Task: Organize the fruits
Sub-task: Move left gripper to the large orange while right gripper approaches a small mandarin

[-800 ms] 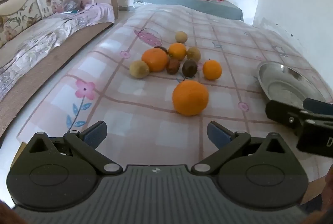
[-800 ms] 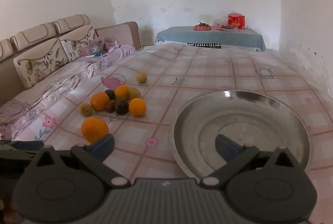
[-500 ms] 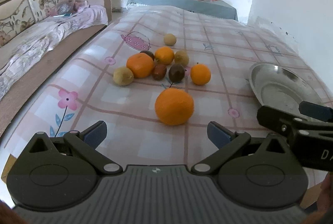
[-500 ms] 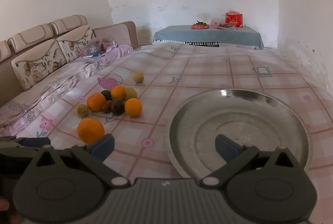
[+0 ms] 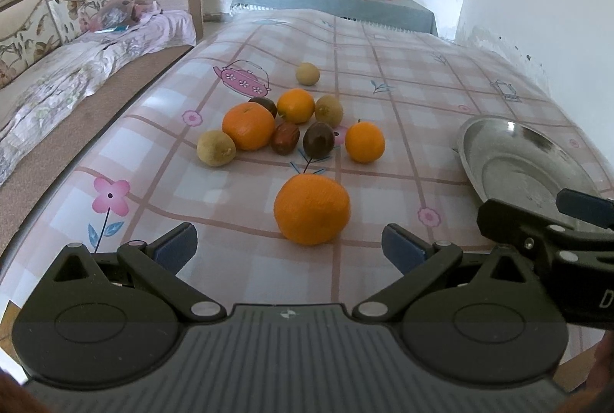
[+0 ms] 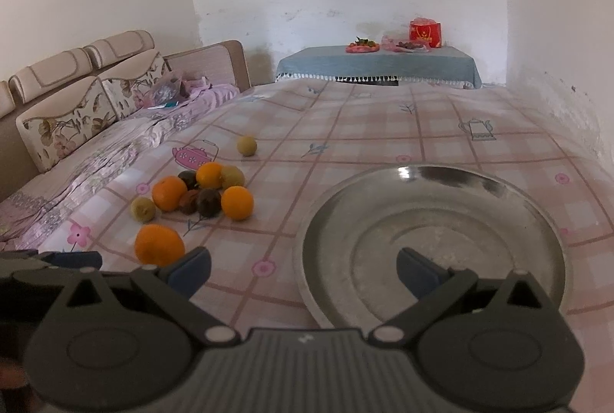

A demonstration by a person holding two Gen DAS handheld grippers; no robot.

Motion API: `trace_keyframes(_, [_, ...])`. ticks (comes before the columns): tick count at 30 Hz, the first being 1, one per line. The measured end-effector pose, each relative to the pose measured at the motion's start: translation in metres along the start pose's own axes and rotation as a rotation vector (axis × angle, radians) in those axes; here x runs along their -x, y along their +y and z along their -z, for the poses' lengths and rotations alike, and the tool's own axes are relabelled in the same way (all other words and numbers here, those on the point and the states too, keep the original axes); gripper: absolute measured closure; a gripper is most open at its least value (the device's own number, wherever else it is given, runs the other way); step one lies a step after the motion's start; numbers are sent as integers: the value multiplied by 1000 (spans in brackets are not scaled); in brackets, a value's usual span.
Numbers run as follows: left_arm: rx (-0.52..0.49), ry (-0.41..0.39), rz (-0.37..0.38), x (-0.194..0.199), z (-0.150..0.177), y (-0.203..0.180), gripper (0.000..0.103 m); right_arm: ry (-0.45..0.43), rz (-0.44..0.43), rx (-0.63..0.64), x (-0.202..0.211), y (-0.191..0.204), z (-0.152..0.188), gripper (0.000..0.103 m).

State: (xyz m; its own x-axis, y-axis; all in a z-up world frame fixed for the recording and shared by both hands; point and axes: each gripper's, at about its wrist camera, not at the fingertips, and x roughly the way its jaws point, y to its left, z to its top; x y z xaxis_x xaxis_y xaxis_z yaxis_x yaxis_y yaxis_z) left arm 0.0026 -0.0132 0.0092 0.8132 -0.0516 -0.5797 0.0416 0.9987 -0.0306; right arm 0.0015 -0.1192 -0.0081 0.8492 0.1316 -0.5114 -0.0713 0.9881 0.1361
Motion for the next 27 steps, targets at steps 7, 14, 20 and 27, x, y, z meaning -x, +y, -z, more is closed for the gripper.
trace_keyframes(7, [-27,16,-16,-3,0,-1,0,43,12,10,-1,0,-2,1])
trace_keyframes(14, [-12,11,-6,-4,-2,2,0,30,13,16,-3,1,-2,1])
trace_keyframes(20, [-5,13,2,-9,-4,4,0,47,26,40,-5,2,-5,1])
trace_keyframes(27, [-1,13,12,-16,-6,10,16,59,31,68,-9,5,-9,1])
